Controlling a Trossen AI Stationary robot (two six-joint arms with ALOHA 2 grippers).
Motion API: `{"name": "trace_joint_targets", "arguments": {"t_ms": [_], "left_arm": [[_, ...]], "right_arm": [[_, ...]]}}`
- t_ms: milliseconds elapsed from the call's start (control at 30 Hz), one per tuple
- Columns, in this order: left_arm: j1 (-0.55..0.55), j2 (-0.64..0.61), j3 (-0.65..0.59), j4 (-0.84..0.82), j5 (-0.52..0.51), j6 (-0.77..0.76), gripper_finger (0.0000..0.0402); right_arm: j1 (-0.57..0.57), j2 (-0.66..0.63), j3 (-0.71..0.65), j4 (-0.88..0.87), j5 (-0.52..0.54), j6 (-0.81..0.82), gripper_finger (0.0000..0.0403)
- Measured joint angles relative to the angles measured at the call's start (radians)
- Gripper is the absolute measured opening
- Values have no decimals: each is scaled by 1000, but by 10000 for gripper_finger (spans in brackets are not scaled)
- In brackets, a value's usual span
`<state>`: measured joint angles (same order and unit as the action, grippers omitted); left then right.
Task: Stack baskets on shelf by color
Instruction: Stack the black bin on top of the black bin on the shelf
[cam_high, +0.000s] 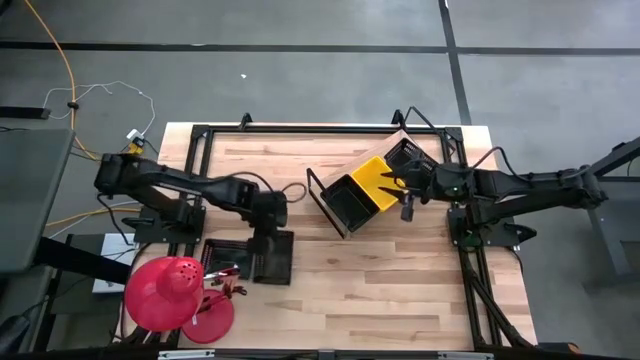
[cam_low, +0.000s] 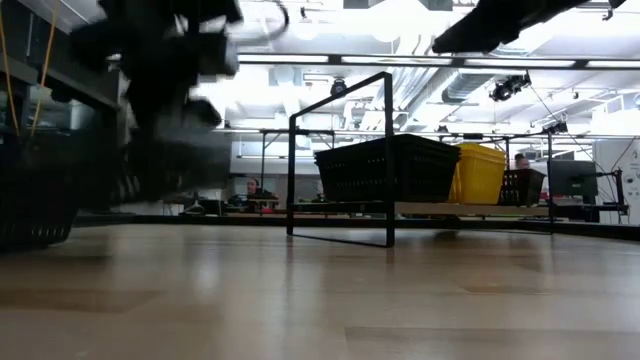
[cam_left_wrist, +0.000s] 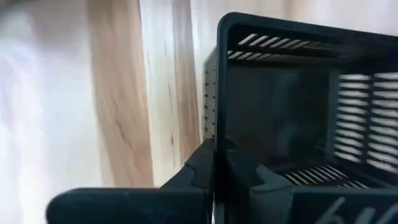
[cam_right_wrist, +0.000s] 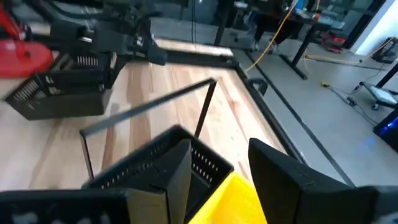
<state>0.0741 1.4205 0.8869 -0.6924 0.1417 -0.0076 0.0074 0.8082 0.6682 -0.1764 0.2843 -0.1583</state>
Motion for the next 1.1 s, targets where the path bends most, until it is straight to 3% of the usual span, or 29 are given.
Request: {"name": "trace_joint_targets", "arguments": {"t_ms": [300, 400, 533, 667, 900, 1100], "left_arm": [[42, -223, 191, -34, 6, 72, 1], [72, -272, 229, 75, -29, 107, 1], [128, -284, 230, 301, -152, 147, 0], [203, -232, 231, 525, -233, 151, 0], [354, -17, 230, 736, -231, 79, 0], [411, 203, 231, 1013, -177, -61, 0]], "right_arm": [[0, -97, 0, -9, -14, 77, 149], [0, -124, 1, -8, -29, 80, 149], [0, -150, 1, 2, -57, 80, 149], [0, -165, 1, 9, -77, 91, 149], [0, -198, 1, 130, -155, 25, 149], [0, -223, 1, 281, -188, -58, 149]]}}
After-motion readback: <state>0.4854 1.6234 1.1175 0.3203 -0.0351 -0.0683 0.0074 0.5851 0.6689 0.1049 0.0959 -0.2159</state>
